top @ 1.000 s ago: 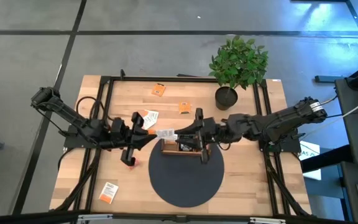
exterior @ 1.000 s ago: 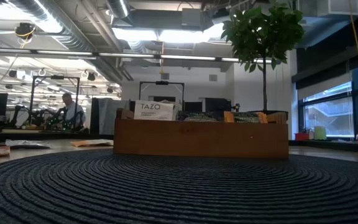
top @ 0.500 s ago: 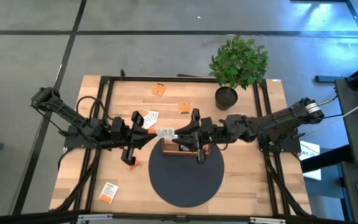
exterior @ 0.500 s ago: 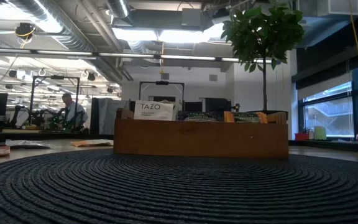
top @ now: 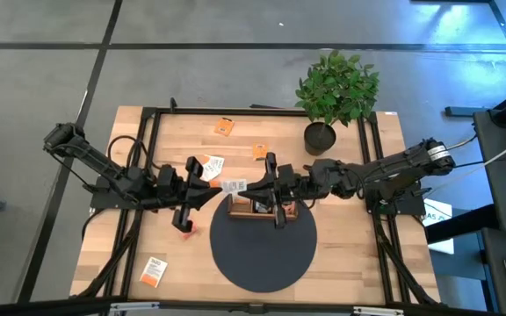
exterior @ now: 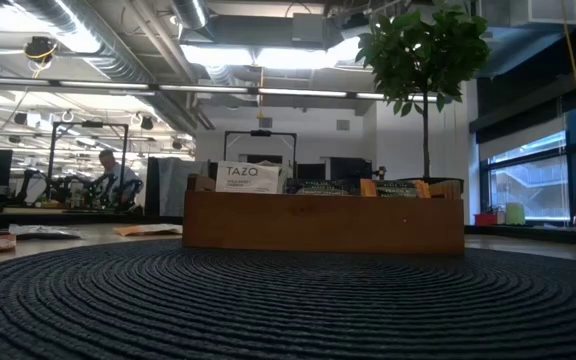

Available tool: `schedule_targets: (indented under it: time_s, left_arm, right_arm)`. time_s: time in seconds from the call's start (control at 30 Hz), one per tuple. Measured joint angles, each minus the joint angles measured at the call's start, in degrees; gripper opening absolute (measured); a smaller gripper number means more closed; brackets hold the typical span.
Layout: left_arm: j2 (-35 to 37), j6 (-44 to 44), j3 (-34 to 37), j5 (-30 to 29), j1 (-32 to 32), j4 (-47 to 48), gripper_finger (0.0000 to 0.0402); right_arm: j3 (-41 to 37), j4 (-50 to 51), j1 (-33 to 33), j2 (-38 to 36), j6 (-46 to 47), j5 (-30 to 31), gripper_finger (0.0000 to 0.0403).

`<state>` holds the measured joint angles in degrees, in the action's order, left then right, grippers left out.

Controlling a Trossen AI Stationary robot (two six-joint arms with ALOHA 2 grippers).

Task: Pick & Place Tea
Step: Put the white tea bag into the left section of the wooden organizer

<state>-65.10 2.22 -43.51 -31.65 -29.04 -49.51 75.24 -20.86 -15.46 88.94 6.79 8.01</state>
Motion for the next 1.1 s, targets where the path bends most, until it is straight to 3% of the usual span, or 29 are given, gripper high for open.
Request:
schedule_targets:
  time_s: [0.3, 0.57, 0.67, 0.83, 1.1]
  left_arm:
    - [0.0, 0.1, 0.0, -3.3, -0.1, 0.5, 0.0018]
    - [0.4, -3.9, 0.0, -4.1, -2.6, 1.4, 0.0086]
    - [2.2, -3.9, 0.0, -6.1, -4.7, 5.1, 0.0108]
    - [7.0, 3.8, 0.0, -6.7, -8.5, 20.6, 0.0124]
    - [11.5, 20.3, 0.0, -6.7, -11.0, 37.9, 0.0120]
  right_arm:
    - [0.0, 0.1, 0.4, -0.2, 0.2, 0.0, 0.0004]
    - [0.0, 0.6, 0.4, -0.8, 0.4, -0.2, 0.0003]
    - [0.0, 6.2, 0.5, -2.6, 2.9, -0.2, 0.0003]
    - [0.1, 24.3, 2.7, -4.3, 10.9, -0.6, 0.0003]
    - [0.0, 40.8, 10.6, -0.6, 20.0, -13.7, 0.0002]
